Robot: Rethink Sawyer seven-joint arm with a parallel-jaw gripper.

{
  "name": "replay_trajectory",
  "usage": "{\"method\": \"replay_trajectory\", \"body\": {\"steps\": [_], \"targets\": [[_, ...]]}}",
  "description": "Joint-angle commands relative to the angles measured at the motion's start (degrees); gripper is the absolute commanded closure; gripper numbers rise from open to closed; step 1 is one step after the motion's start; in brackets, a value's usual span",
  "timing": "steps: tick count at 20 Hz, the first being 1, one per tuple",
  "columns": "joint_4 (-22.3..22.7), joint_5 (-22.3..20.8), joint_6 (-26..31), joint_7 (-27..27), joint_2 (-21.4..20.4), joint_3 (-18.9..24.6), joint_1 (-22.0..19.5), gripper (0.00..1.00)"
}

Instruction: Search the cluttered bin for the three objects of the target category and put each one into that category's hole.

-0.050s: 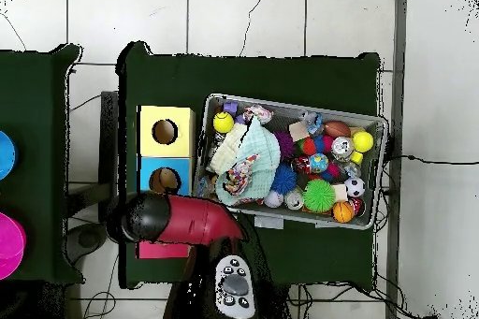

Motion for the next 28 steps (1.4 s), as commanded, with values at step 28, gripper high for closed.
{"method": "replay_trajectory", "body": {"steps": [28], "targets": [[4.45, 0.66, 6.04, 4.31, 3.51, -4.16, -3.35, 1.0]]}}
